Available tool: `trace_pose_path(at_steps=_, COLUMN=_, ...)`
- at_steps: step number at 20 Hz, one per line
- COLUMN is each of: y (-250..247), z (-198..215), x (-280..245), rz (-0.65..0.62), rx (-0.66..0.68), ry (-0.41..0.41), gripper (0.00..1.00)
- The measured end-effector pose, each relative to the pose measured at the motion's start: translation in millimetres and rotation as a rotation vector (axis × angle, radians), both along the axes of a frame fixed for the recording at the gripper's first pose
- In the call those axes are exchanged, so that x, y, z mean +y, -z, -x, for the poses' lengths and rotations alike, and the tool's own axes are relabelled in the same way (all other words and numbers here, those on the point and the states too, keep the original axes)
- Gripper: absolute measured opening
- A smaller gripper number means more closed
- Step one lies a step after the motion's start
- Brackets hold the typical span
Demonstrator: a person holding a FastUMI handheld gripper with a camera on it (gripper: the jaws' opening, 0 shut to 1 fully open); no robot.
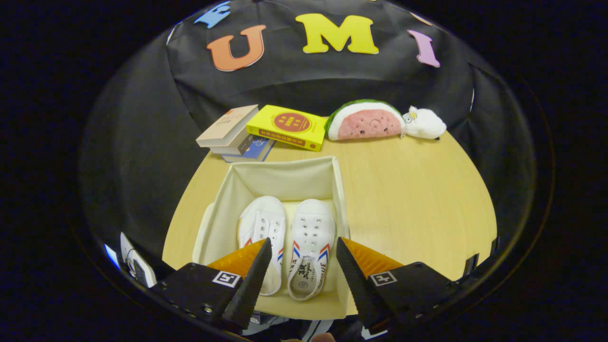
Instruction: Open the storage box then place both shoes into the box .Put the left shoe in first, then the right shoe, with the right side of both shoes facing outward in a uniform manner.
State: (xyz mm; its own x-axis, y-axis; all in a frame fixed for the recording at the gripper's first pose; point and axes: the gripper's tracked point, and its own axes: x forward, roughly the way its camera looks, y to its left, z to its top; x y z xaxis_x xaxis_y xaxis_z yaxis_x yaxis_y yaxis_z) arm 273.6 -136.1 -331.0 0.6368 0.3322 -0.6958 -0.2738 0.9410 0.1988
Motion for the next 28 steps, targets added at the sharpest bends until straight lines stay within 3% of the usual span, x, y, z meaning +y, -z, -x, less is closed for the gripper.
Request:
trace_pose_path(at_steps=8, y=-87, z=2, x=-45, rz=-0.015, rx=-0.267, ry=0.112, gripper=0.94)
trace_pose_path(at_steps=11, y=-112, z=8, x=-59, rz=-0.036, rx=-0.331, ry=0.149, gripper=0.95)
trace_pose_path(at_steps=23, y=-155, z=22, x=-83, rz=0.046, rx=-0.549, ry=0.182, gripper=0.95)
trace_pose_path(at_steps=28, y=-175, z=33, x=-77, rz=0.031, rx=-0.571, ry=0.175, gripper=0.96)
